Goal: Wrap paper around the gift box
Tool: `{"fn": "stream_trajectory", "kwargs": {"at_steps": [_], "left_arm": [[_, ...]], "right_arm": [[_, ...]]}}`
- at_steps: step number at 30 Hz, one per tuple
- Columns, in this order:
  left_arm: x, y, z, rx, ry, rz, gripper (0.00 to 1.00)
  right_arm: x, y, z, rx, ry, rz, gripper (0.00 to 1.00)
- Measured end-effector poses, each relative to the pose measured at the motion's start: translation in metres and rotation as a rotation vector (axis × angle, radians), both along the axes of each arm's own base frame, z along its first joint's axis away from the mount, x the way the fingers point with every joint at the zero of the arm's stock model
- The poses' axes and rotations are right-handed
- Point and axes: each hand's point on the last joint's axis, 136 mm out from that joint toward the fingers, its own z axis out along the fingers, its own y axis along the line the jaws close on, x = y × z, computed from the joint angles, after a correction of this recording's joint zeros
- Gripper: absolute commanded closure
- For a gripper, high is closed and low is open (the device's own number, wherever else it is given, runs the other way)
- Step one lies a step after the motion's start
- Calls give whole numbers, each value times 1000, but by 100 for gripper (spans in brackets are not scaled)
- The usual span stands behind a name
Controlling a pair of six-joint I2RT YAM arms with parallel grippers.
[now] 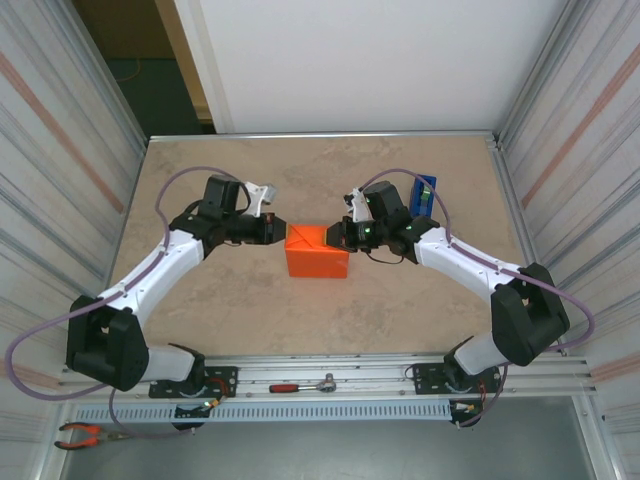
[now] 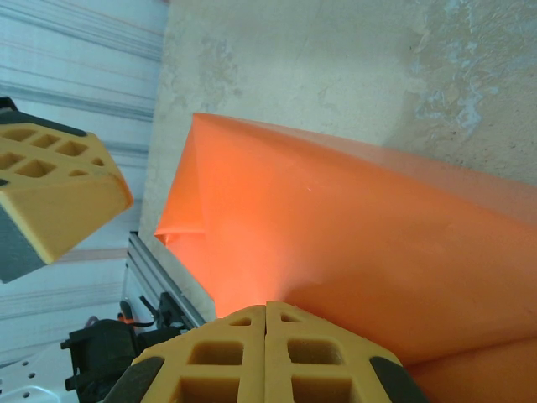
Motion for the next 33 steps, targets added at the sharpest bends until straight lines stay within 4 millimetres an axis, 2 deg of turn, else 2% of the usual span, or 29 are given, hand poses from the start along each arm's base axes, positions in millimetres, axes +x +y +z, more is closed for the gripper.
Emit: {"fn": "stream_trajectory", "kwargs": {"at_steps": [6, 23, 33], "left_arm": [[-3, 3, -12, 17, 24, 11, 100], [-12, -9, -17, 14, 21, -29, 100], [-11, -13, -19, 47, -23, -16, 100]], "right_arm": [[0, 0, 0, 0, 0, 0, 100], [0, 0, 0, 0, 0, 0, 100], [1, 0, 0, 3, -5, -1, 100]]}}
